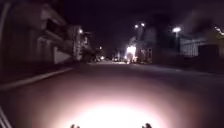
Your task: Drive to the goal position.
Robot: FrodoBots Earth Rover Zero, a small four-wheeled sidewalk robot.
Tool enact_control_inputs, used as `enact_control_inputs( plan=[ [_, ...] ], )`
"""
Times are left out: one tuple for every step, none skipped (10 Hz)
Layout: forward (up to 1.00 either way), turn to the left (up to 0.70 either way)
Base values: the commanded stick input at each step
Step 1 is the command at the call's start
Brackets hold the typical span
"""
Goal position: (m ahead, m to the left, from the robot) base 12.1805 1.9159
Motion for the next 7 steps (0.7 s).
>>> enact_control_inputs(
  plan=[
    [0.7, 0.0],
    [0.7, 0.0],
    [0.7, 0.0],
    [0.7, 0.0],
    [0.7, 0.0],
    [0.7, 0.0],
    [0.7, 0.0]
  ],
)
